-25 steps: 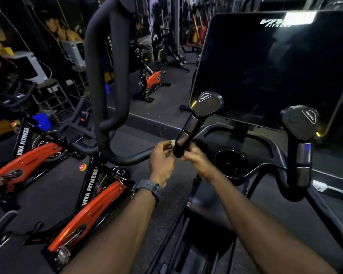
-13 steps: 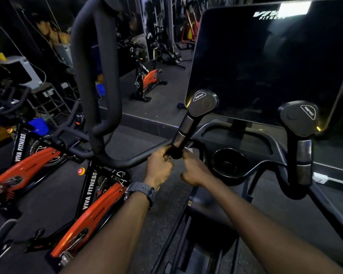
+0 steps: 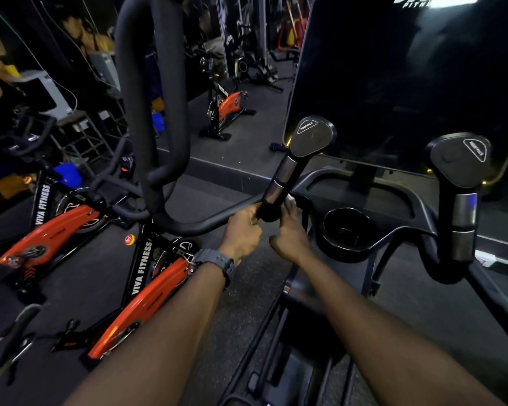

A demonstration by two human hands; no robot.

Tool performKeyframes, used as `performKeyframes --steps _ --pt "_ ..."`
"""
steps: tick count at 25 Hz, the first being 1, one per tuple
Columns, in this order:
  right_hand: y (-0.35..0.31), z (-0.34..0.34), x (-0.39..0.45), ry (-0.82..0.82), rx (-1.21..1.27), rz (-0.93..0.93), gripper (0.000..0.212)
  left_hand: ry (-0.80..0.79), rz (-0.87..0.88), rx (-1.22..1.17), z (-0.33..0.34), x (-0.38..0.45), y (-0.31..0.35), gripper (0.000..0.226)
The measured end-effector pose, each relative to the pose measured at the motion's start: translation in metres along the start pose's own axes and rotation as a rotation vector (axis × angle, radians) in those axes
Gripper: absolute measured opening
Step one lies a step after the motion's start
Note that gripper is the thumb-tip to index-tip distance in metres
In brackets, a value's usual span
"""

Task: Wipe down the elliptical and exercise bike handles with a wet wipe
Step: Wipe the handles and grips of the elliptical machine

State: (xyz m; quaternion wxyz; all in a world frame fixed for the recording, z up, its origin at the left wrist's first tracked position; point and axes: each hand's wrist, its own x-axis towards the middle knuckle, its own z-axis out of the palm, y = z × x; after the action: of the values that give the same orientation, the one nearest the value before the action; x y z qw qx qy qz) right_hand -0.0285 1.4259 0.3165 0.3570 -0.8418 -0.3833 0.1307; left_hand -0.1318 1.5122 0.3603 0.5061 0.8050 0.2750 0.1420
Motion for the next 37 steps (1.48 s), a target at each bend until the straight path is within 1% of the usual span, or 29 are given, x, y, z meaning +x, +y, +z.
performKeyframes --steps 1,3,5,6,7,8,9,10,11,13,15,16,18,20,23,24,25,27,29,32,33,34,36,37 --pt "-0.01 0.004 -0.002 0.031 0.168 0.032 0.088 -0.003 -0.005 0.007 0.0 -0.001 0.0 0.07" --pt "-0.025 0.02 -0.018 0.098 0.699 0.086 0.075 0.007 -0.009 0.029 -0.002 0.0 -0.002 0.064" --pt "-0.043 0.029 -0.034 0.189 1.214 0.131 0.057 0.01 -0.004 0.069 -0.004 -0.001 0.002 0.06" --pt "-0.05 0.026 -0.03 0.23 1.383 0.177 0.056 0.007 -0.014 0.08 -0.005 -0.001 0.004 0.062" --pt "-0.056 0.019 -0.018 0.263 1.452 0.255 0.066 -0.003 -0.029 0.084 -0.004 0.0 0.003 0.066" --pt "-0.056 0.012 -0.003 0.315 1.495 0.32 0.076 -0.009 -0.048 0.086 -0.002 0.0 0.002 0.07" --pt "-0.055 0.005 0.013 0.354 1.538 0.398 0.075 -0.012 -0.067 0.094 -0.002 0.0 0.0 0.072" --pt "-0.053 0.0 0.023 0.387 1.59 0.446 0.067 -0.012 -0.079 0.101 -0.001 0.0 -0.003 0.072" --pt "-0.052 0.0 0.028 0.423 1.654 0.468 0.061 -0.013 -0.083 0.101 0.0 -0.001 -0.003 0.07" --pt "-0.051 0.008 0.019 0.438 1.806 0.422 0.064 -0.015 -0.078 0.081 0.001 -0.006 0.002 0.061" --pt "-0.052 0.013 0.002 0.351 1.907 0.407 0.076 0.003 -0.05 0.053 -0.001 -0.013 0.013 0.051" --pt "-0.05 0.012 0.001 0.311 1.977 0.408 0.082 0.009 -0.035 0.043 -0.002 -0.013 0.016 0.05" --pt "-0.046 0.003 0.007 0.269 2.028 0.457 0.091 0.004 -0.03 0.056 -0.004 -0.018 0.021 0.053" --pt "-0.045 -0.002 0.006 0.231 2.027 0.494 0.098 0.012 -0.022 0.091 -0.005 -0.021 0.022 0.056" --pt "-0.052 0.005 -0.014 0.123 2.067 0.424 0.104 0.057 0.049 0.118 -0.007 -0.019 0.018 0.051" --pt "-0.054 0.005 -0.019 0.1 2.092 0.401 0.107 0.066 0.068 0.111 -0.008 -0.018 0.017 0.053" --pt "-0.054 0.002 -0.018 0.097 2.13 0.434 0.109 0.066 0.072 0.103 -0.01 -0.016 0.016 0.058" --pt "-0.053 -0.003 -0.01 0.132 2.212 0.506 0.108 0.063 0.019 0.072 -0.011 -0.018 0.015 0.07" --pt "-0.056 -0.006 -0.006 0.175 2.264 0.558 0.109 0.097 -0.003 -0.025 -0.009 -0.022 0.01 0.073" --pt "-0.069 -0.02 -0.021 0.056 2.43 0.544 0.123 0.246 -0.042 -0.269 -0.011 -0.023 0.004 0.057" --pt "-0.073 -0.029 -0.026 0.047 2.473 0.556 0.128 0.245 -0.05 -0.311 -0.013 -0.022 0.002 0.05" --pt "-0.079 -0.04 -0.029 0.051 2.501 0.57 0.131 0.213 -0.045 -0.317 -0.013 -0.023 0.002 0.046" --pt "-0.086 -0.054 -0.026 0.072 2.495 0.584 0.131 0.124 -0.029 -0.317 -0.011 -0.022 0.002 0.04" --pt "-0.088 -0.055 -0.022 0.075 2.457 0.596 0.13 0.108 -0.037 -0.319 -0.009 -0.022 0.001 0.039"
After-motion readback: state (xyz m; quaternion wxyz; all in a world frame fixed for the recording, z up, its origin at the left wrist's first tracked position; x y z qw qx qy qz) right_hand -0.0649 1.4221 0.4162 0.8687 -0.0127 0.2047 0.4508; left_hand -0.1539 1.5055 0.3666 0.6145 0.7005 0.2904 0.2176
